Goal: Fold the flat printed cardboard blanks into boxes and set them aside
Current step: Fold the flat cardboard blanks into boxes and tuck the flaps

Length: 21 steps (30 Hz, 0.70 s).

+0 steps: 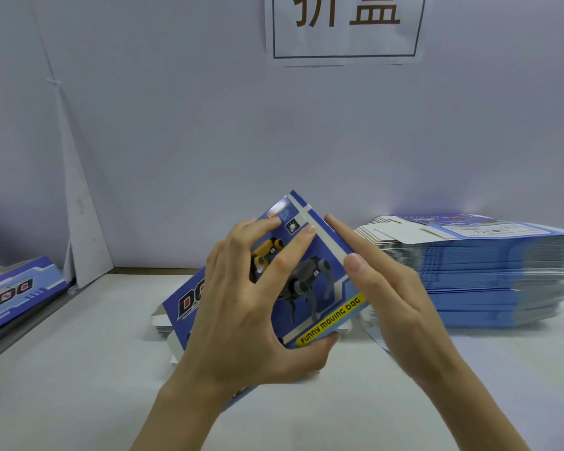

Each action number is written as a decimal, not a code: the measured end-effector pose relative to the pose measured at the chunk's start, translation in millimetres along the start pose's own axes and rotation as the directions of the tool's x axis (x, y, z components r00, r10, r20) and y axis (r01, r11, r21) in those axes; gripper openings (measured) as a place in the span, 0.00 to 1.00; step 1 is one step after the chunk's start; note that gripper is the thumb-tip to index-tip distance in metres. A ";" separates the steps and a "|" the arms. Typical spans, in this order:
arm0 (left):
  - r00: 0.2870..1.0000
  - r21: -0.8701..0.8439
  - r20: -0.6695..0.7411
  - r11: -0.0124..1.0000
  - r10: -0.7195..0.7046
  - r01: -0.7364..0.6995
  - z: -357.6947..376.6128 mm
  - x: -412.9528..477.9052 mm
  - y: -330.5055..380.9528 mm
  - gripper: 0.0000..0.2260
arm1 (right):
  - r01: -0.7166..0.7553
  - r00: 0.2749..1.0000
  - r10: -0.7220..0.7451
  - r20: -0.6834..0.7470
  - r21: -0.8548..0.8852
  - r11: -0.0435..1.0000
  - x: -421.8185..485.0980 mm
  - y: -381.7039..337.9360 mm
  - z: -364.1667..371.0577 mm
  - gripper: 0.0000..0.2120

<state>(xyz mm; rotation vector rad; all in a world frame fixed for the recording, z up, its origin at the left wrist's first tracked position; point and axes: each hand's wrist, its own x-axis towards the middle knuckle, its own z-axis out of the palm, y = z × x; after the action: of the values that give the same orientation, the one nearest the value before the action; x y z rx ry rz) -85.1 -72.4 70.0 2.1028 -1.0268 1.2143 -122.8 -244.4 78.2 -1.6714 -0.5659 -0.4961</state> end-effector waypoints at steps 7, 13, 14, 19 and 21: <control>0.999 0.010 -0.007 0.999 0.034 -0.034 -2.3 0.8 -4.4 0.38 | 0.023 0.999 -0.018 0.048 -0.099 0.995 0.2 3.4 0.0 0.21; 0.999 -0.010 0.010 0.999 0.031 -0.031 -5.1 0.4 -7.4 0.38 | -0.015 0.993 0.009 0.121 0.051 0.999 -0.7 5.6 -3.9 0.23; 0.999 -0.011 0.009 0.999 0.032 -0.032 -5.4 0.6 -7.0 0.39 | -0.028 0.992 0.016 0.124 0.092 0.995 -0.8 5.6 -5.1 0.23; 0.999 -0.007 0.023 1.000 0.022 -0.022 -6.2 0.4 -6.2 0.38 | -0.015 0.994 0.009 0.108 0.049 0.999 -1.0 6.5 -5.2 0.23; 0.999 -0.003 0.028 1.000 0.024 -0.024 -6.2 0.3 -6.9 0.38 | -0.022 0.993 0.017 0.113 0.041 0.999 -1.6 6.1 -5.5 0.23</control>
<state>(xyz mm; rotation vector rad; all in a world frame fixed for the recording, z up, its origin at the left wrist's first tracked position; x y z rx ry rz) -82.6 -63.9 72.9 2.1165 -1.0686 1.1979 -120.4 -250.8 73.4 -1.6711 -0.6377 -0.3747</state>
